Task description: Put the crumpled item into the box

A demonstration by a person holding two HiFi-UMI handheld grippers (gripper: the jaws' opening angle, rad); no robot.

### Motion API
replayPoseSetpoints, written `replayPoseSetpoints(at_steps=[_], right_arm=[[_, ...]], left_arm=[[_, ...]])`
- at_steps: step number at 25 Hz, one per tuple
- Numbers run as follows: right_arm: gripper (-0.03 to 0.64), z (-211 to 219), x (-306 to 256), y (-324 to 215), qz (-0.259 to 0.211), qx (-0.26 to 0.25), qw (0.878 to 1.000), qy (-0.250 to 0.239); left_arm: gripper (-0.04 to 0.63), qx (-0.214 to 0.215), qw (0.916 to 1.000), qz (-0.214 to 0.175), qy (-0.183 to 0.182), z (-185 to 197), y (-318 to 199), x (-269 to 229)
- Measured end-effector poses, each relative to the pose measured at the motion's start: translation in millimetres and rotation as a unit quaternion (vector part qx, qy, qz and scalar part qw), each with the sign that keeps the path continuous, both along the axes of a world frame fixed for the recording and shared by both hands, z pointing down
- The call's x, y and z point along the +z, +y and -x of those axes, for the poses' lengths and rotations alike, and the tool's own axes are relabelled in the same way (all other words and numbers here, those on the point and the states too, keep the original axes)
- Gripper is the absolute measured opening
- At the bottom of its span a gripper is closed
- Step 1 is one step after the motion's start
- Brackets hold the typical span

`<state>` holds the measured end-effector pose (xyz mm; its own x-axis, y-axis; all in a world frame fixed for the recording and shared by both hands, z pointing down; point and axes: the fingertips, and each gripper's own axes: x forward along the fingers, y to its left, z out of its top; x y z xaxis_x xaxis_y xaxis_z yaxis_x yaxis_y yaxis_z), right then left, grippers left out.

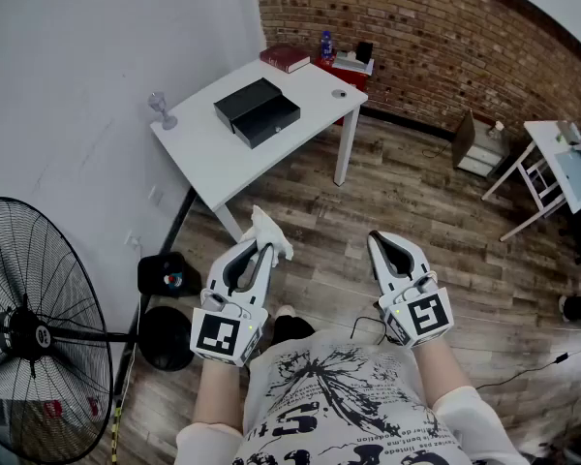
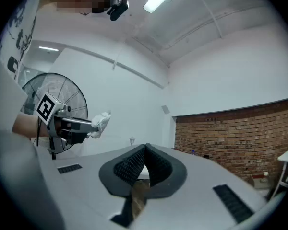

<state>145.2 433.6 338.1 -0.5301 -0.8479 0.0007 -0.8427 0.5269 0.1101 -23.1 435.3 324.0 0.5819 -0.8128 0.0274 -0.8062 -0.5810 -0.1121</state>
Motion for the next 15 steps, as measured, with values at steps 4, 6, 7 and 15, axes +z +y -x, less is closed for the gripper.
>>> replayPoseSetpoints(at_steps=[4,6,7,15], right_arm=[[0.014,3.8,1.1,0.9,-0.001,0.000,1.000,-0.001],[0.014,3.1,0.9,0.7,-0.002,-0.001,1.000,0.000],[0.014,2.2,1.0,0.3,-0.002,-0.001,1.000,0.000],[0.015,-13.1,12.3,-9.2,0.017,0.003,1.000,-0.007]], left_arm=[[0.060,0.005,1.0000,0.001,-0.002,2.3,1.8,2.9],[0.060,0.009,0.9999,0.001,-0.005,-0.9,1.7,3.7],[0.060,0.011,0.9999,0.001,-0.007,-3.3,1.1,3.9],[0.060,0.017,0.9996,0.016,-0.012,-20.7,-9.4,11.1]])
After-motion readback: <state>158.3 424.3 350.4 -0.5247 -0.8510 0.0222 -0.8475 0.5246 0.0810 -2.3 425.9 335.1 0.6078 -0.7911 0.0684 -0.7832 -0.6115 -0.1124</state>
